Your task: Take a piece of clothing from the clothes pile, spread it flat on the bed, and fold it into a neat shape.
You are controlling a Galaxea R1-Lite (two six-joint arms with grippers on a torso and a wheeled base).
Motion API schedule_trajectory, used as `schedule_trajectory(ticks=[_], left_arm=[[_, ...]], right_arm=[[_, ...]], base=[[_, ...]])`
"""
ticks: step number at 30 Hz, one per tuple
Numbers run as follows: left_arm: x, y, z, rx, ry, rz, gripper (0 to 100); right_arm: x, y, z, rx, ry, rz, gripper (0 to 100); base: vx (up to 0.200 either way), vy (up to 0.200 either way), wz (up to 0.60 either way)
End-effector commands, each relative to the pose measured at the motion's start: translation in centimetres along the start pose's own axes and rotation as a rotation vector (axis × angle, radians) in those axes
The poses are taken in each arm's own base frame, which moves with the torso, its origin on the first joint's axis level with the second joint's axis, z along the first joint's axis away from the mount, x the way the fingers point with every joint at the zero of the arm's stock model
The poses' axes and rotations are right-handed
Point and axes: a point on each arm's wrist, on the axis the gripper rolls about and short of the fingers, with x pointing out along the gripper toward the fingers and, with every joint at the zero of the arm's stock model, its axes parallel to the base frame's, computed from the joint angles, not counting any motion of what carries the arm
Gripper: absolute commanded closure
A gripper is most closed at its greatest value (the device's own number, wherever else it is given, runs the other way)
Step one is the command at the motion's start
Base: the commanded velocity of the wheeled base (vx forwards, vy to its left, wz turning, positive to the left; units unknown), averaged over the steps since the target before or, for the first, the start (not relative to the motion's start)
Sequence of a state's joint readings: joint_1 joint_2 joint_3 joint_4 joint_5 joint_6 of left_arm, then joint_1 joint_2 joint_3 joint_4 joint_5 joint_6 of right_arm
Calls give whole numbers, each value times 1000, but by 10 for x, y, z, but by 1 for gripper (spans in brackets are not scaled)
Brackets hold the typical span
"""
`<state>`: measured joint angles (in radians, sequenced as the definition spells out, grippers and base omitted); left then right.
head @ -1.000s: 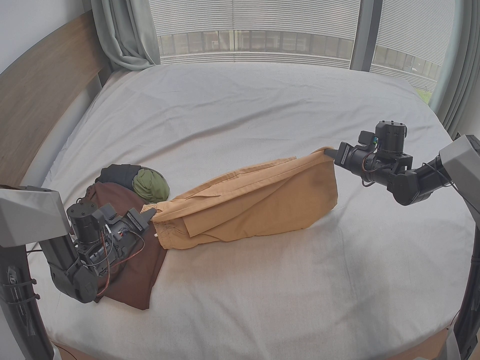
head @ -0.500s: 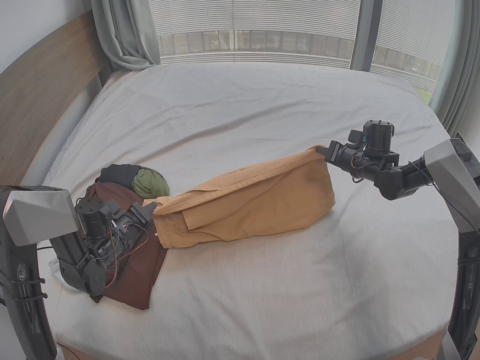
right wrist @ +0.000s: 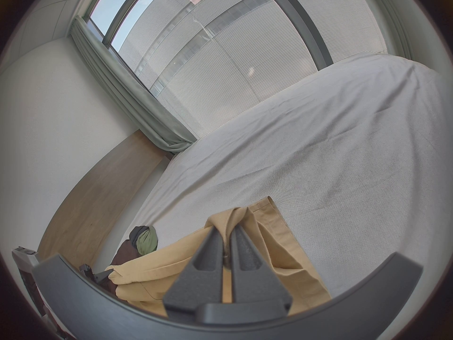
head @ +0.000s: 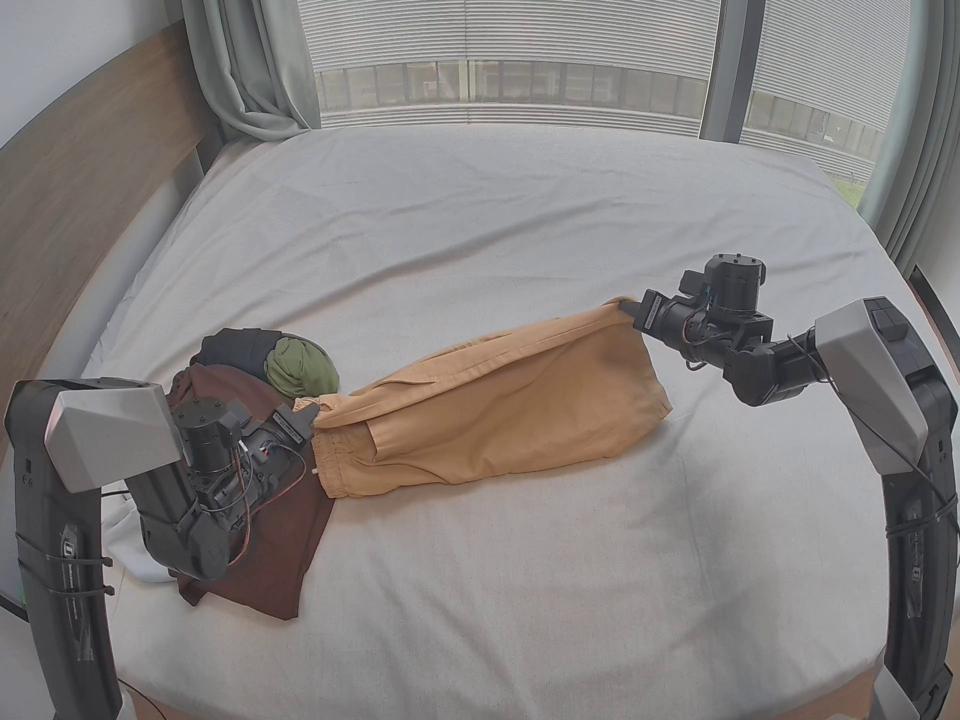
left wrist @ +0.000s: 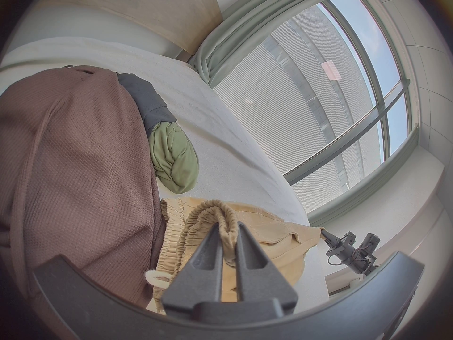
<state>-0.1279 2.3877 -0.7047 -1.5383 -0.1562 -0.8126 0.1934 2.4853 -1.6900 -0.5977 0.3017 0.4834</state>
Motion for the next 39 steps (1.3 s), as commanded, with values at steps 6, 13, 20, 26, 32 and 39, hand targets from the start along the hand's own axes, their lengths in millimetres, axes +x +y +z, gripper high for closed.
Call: schedule_trajectory(ticks=[6,13,20,26,32,39], left_arm=[[10,10,-7,-2,5,7,100],[11,9,-7,-1,0,3,100],[12,11,-6,-1,-2,5,0],[13,16,3,-4,-56,46,0],[2,3,11,-3,-74,33,0],[-13,-21,9,7,-42,-15,0]], right_arm=[[9,-6,-8,2,5,1,100],[11,-8,-10,2,5,3,100],[18,-7,-10,-6,-12,17,0],[21,-8,-9,16,-25,21,0],[5,3,0,31,-20,15,0],[-28,20,10,26,-33,9,0]], base=[[0,0,0],[0,0,0],[0,0,0],[0,0,0],[0,0,0],[0,0,0]])
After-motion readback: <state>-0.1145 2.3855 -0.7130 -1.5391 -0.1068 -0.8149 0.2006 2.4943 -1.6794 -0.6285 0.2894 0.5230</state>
